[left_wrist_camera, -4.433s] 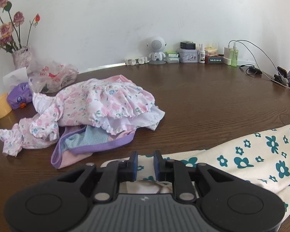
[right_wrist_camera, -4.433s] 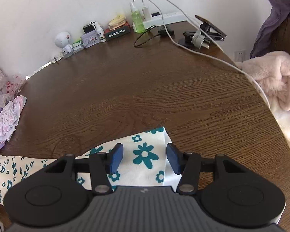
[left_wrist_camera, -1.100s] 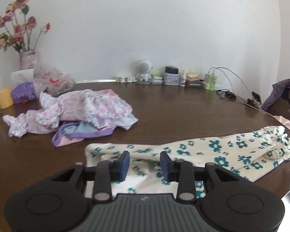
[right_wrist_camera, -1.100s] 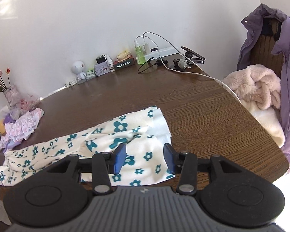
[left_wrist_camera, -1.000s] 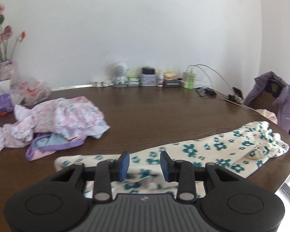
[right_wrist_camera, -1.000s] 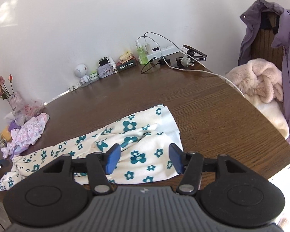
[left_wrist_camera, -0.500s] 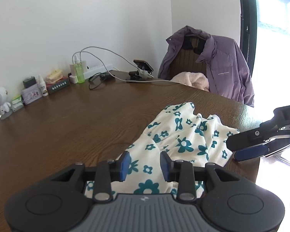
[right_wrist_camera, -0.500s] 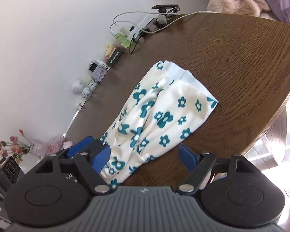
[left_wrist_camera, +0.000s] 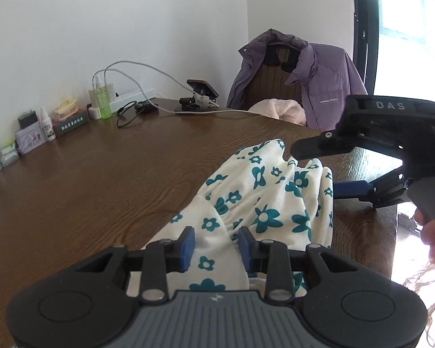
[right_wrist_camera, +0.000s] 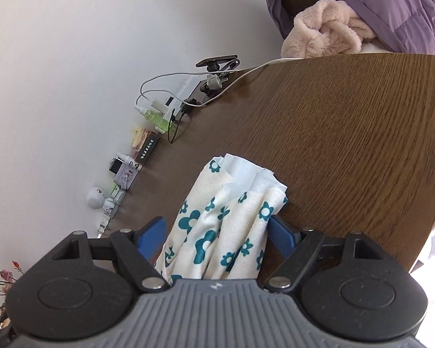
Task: Fold clothes
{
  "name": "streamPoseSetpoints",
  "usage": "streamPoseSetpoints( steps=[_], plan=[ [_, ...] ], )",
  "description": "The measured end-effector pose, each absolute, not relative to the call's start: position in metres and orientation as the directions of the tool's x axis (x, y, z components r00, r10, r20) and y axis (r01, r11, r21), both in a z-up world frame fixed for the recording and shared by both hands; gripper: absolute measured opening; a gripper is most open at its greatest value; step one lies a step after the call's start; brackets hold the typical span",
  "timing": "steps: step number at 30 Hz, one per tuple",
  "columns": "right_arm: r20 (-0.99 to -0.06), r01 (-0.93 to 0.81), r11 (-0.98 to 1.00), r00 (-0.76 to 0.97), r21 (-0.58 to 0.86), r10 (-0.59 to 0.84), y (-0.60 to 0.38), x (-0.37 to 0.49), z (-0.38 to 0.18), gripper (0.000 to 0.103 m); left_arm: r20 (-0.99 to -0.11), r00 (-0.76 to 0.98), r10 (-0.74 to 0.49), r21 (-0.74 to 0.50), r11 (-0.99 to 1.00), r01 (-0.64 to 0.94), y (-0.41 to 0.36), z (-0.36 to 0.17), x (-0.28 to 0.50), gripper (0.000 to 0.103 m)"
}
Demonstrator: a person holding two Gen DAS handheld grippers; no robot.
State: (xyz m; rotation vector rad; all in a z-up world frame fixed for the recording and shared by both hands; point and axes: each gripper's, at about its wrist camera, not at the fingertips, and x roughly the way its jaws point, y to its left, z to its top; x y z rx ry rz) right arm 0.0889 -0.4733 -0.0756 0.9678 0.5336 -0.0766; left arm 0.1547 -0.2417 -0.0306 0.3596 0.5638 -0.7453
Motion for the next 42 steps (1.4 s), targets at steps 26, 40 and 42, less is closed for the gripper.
streamPoseSetpoints(
  steps=[26,40,42],
  plan=[
    [-0.455,0.277,0.608,0.876,0.744,0.159,-0.461,0.113,-0.085,0.014,-0.618,0.512,-0.596,0.035,0.63,0.776,-0.245,-0.045,0.165,0.03],
    [-0.274,-0.116,0.993,0.954,0.02,0.117,-0.357,0.092,-0.005,0.012,-0.627,0.584,-0.516,0.067,0.711,0.7,-0.169,-0.025,0.142,0.009],
    [-0.257,-0.211,0.973,0.949,-0.094,0.181,-0.334,0.089,0.0,0.012,-0.626,0.584,-0.517,0.05,0.721,0.691,-0.166,-0.031,0.142,0.009]
  ],
)
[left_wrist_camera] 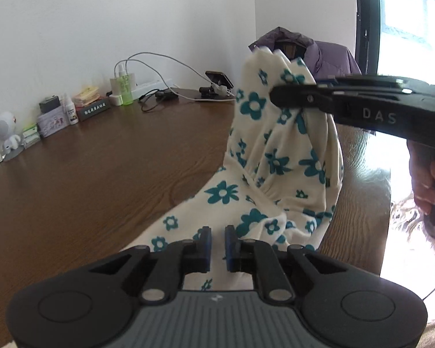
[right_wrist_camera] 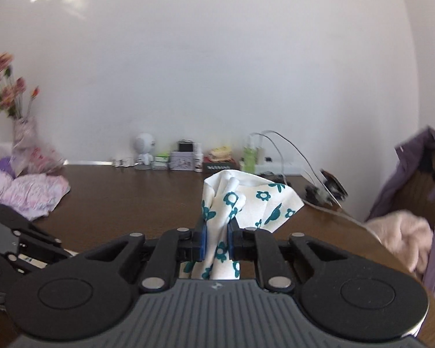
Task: Fold clothes
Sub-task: 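Grasp the folded dress with the left gripper while the right gripper holds it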
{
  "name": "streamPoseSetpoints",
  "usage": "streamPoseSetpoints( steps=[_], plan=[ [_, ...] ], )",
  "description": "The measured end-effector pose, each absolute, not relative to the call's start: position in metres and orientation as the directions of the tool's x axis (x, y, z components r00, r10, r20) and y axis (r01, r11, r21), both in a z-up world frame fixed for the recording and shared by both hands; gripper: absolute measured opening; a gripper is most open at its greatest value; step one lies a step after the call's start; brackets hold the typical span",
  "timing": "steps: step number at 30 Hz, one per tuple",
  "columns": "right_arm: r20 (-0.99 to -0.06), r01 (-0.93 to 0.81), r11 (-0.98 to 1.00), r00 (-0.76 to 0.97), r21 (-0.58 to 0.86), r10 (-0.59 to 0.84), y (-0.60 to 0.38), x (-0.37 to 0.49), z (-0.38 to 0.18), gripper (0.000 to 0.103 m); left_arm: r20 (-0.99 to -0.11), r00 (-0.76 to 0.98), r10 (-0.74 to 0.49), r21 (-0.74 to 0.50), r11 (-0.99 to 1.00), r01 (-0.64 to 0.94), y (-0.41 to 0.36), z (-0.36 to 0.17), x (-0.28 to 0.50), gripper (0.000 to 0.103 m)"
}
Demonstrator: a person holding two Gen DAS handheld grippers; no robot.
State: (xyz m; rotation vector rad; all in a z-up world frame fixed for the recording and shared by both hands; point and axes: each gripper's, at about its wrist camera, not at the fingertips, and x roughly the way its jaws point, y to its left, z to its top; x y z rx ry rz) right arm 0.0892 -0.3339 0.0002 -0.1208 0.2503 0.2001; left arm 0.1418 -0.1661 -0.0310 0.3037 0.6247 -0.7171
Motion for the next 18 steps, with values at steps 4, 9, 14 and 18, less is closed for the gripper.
streamPoseSetpoints(
  steps=[4,9,14,18],
  plan=[
    [-0.287,-0.398,0.863,0.905,-0.31,0.314,-0.288,0.08,0.002,0.012,-0.59,0.6,-0.54,-0.042,0.763,0.645,-0.138,-0.026,0.134,0.019],
    [-0.413,-0.569,0.695,0.815,-0.44,0.407,-0.252,0.072,-0.019,0.012,-0.528,0.714,-0.459,-0.057,0.858,0.51,-0.081,-0.012,0.105,0.02],
    [-0.496,-0.644,0.567,0.762,-0.514,0.416,-0.223,0.056,-0.042,0.012,-0.419,0.744,-0.521,-0.124,0.844,0.522,-0.061,0.015,0.091,0.021],
    [-0.51,-0.65,0.541,0.758,-0.534,0.408,-0.218,0.055,-0.047,0.012,-0.396,0.69,-0.606,-0.105,0.776,0.622,-0.09,0.026,0.1,0.021]
  ],
)
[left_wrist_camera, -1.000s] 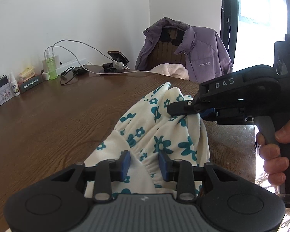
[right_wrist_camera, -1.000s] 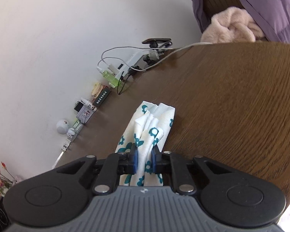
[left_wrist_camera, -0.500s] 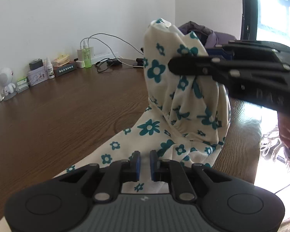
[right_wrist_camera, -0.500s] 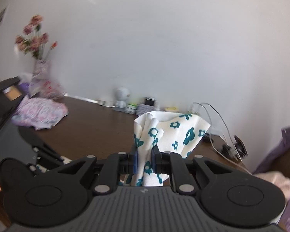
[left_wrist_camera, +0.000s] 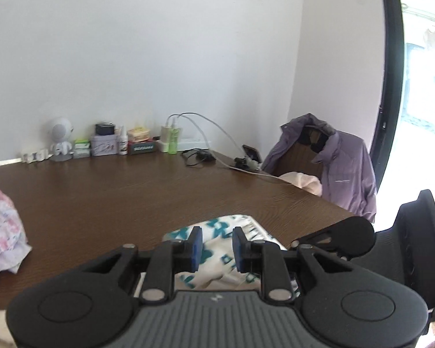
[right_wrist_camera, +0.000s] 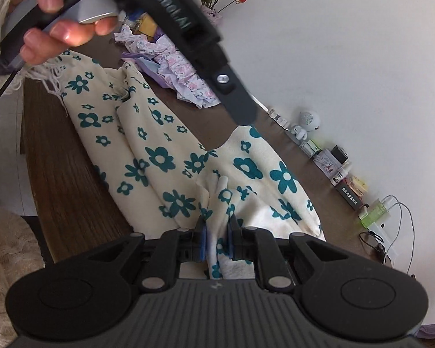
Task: Fold clothes
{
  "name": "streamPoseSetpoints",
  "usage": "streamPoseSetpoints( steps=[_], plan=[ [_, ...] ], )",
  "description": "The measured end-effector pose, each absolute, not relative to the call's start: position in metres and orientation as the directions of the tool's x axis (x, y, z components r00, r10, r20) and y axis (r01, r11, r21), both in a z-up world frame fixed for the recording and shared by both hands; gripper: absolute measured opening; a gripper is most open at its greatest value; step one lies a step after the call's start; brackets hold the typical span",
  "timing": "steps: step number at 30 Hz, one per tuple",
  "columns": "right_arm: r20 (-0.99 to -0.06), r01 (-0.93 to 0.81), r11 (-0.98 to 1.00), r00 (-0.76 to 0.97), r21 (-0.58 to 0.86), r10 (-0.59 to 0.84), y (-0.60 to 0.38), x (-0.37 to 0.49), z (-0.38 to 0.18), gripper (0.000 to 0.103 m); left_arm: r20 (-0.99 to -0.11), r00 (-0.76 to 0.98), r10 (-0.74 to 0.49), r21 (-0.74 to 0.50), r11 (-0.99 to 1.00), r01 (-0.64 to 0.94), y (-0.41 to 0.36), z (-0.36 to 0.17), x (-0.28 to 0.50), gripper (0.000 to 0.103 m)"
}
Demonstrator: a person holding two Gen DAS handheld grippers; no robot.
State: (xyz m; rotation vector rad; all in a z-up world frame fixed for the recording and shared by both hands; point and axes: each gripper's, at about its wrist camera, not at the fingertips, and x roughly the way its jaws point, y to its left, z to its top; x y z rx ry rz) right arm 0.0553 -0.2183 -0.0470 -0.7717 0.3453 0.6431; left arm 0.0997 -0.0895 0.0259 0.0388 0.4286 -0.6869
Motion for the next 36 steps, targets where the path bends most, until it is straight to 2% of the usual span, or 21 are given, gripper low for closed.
streamPoseSetpoints(
  steps=[4,9,13,16,20,21,23,29,32,33,35,36],
  plan=[
    [-0.509,-0.643,0.529,0.764,-0.554,0.396,-0.219,0.05,-0.054,0.013,-0.488,0.645,-0.588,-0.126,0.779,0.615,-0.124,0.007,0.127,0.019],
    [-0.486,-0.636,0.561,0.769,-0.529,0.414,-0.224,0.046,-0.053,0.02,-0.576,0.604,-0.551,-0.258,0.824,0.505,-0.116,-0.033,0.154,0.017],
    [-0.462,-0.655,0.606,0.753,-0.451,0.469,-0.242,0.032,-0.038,0.029,-0.577,0.588,-0.567,-0.325,0.82,0.472,-0.102,-0.047,0.159,0.017],
    [-0.438,-0.668,0.691,0.727,-0.276,0.528,-0.269,0.028,-0.018,0.033,-0.578,0.589,-0.565,-0.315,0.82,0.478,-0.101,-0.047,0.16,0.017],
    [-0.395,-0.605,0.795,0.739,-0.035,0.545,-0.31,0.044,-0.001,0.033,-0.576,0.596,-0.56,-0.301,0.823,0.482,-0.103,-0.047,0.158,0.017],
    [-0.397,-0.583,0.812,0.749,-0.014,0.53,-0.314,0.05,-0.002,0.032,-0.576,0.596,-0.559,-0.301,0.823,0.482,-0.103,-0.047,0.158,0.017],
    [-0.419,-0.561,0.828,0.751,0.004,0.51,-0.315,0.062,-0.012,0.023,-0.576,0.597,-0.559,-0.301,0.824,0.481,-0.103,-0.046,0.157,0.017],
    [-0.437,-0.551,0.83,0.728,0.088,0.529,-0.322,0.063,-0.022,0.025,-0.583,0.596,-0.551,-0.283,0.826,0.487,-0.106,-0.045,0.157,0.017],
    [-0.469,-0.601,0.798,0.693,0.043,0.547,-0.328,0.046,-0.009,0.032,-0.585,0.588,-0.558,-0.292,0.822,0.49,-0.104,-0.045,0.158,0.017],
    [-0.492,-0.624,0.781,0.683,-0.01,0.54,-0.326,0.039,-0.006,0.037,-0.586,0.586,-0.56,-0.292,0.82,0.492,-0.104,-0.045,0.159,0.017],
    [-0.524,-0.672,0.717,0.685,-0.185,0.506,-0.316,0.028,-0.008,0.056,-0.587,0.582,-0.562,-0.292,0.818,0.496,-0.104,-0.044,0.16,0.017],
    [-0.537,-0.688,0.672,0.689,-0.273,0.487,-0.31,0.023,-0.009,0.058,-0.588,0.581,-0.563,-0.293,0.818,0.495,-0.104,-0.044,0.16,0.017]
  ],
)
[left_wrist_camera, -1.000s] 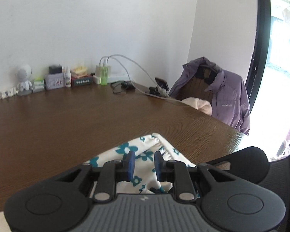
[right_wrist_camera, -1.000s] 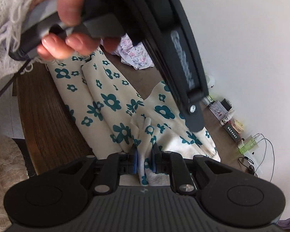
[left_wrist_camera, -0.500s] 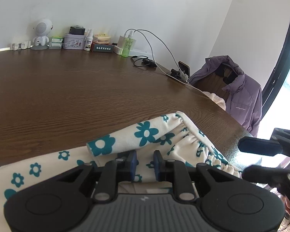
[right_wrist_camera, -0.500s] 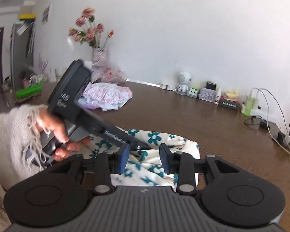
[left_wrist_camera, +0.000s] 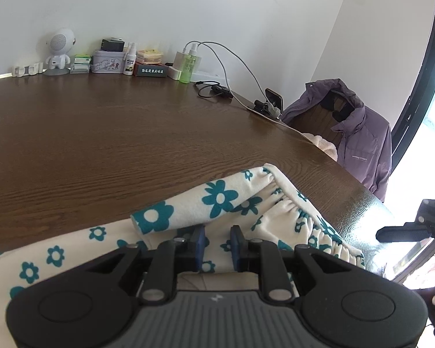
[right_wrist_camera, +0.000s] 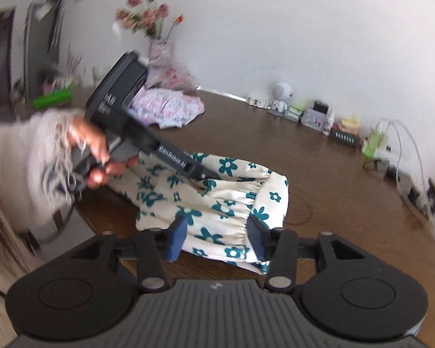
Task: Fold clothes
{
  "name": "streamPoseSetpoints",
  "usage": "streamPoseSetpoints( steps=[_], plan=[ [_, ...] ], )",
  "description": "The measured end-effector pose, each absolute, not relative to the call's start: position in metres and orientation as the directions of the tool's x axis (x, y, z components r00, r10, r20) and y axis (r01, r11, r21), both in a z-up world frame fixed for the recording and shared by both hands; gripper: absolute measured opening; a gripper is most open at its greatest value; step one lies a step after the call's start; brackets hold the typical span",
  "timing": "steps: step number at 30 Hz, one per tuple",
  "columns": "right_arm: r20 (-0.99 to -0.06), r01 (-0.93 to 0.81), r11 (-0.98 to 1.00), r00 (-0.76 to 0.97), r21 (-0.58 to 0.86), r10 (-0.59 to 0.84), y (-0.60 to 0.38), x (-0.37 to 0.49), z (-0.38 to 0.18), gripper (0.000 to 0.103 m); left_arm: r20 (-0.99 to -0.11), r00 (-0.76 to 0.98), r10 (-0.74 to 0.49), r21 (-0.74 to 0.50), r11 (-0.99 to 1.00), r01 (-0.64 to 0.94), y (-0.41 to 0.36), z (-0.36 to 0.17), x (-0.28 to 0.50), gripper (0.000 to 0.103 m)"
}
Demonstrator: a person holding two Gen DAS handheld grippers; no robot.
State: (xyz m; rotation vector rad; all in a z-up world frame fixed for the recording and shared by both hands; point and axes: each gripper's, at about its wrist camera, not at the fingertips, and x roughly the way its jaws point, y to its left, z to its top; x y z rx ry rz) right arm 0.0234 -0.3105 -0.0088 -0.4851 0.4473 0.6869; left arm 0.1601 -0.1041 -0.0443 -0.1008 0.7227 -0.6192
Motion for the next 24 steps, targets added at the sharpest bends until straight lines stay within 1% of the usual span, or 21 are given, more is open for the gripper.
streamPoseSetpoints(
  steps=[1,3,4,6,7,8,10,15,16,17,19,22,24],
  plan=[
    [-0.554,-0.706,0.622,0.684,-0.339,0.474,-0.304,0.023,-0.012,0.058,-0.589,0.58,-0.562,-0.292,0.818,0.496,-0.104,-0.044,0.16,0.017],
    [-0.586,-0.729,0.535,0.673,-0.426,0.45,-0.29,0.028,-0.02,0.057,-0.591,0.579,-0.561,-0.29,0.818,0.496,-0.105,-0.044,0.161,0.017],
    [-0.6,-0.739,0.491,0.667,-0.461,0.442,-0.283,0.032,-0.025,0.054,-0.592,0.579,-0.56,-0.289,0.818,0.497,-0.105,-0.044,0.161,0.017],
    [-0.626,-0.764,0.427,0.642,-0.483,0.441,-0.272,0.041,-0.032,0.037,-0.595,0.577,-0.559,-0.285,0.818,0.499,-0.105,-0.043,0.161,0.017],
    [-0.635,-0.775,0.427,0.629,-0.465,0.449,-0.269,0.048,-0.032,0.019,-0.597,0.575,-0.559,-0.282,0.818,0.501,-0.105,-0.043,0.161,0.017],
    [-0.642,-0.785,0.437,0.615,-0.439,0.458,-0.267,0.055,-0.031,0.011,-0.599,0.574,-0.558,-0.279,0.818,0.504,-0.105,-0.043,0.161,0.018],
    [-0.649,-0.8,0.462,0.589,-0.384,0.48,-0.266,0.067,-0.03,0.011,-0.599,0.58,-0.553,-0.265,0.82,0.508,-0.104,-0.04,0.158,0.018],
    [-0.65,-0.805,0.53,0.557,-0.267,0.517,-0.276,0.082,-0.035,0.011,-0.556,0.579,-0.597,-0.247,0.783,0.57,-0.091,-0.021,0.143,0.027],
    [-0.65,-0.803,0.542,0.553,-0.248,0.522,-0.279,0.083,-0.036,0.011,-0.545,0.58,-0.605,-0.238,0.776,0.584,-0.09,-0.016,0.141,0.031],
    [-0.648,-0.799,0.555,0.552,-0.23,0.526,-0.281,0.083,-0.035,0.011,-0.533,0.584,-0.613,-0.226,0.768,0.6,-0.09,-0.012,0.139,0.037],
    [-0.642,-0.788,0.585,0.552,-0.191,0.532,-0.284,0.086,-0.031,0.011,-0.521,0.57,-0.636,-0.206,0.741,0.639,-0.093,-0.005,0.136,0.045],
    [-0.616,-0.769,0.627,0.557,-0.129,0.557,-0.291,0.089,-0.021,0.012,-0.528,0.535,-0.66,-0.151,0.693,0.705,-0.103,0.001,0.129,0.045],
    [-0.597,-0.76,0.643,0.559,-0.092,0.576,-0.296,0.092,-0.015,0.012,-0.543,0.532,-0.65,-0.108,0.682,0.723,-0.108,0.001,0.124,0.045]
  ],
)
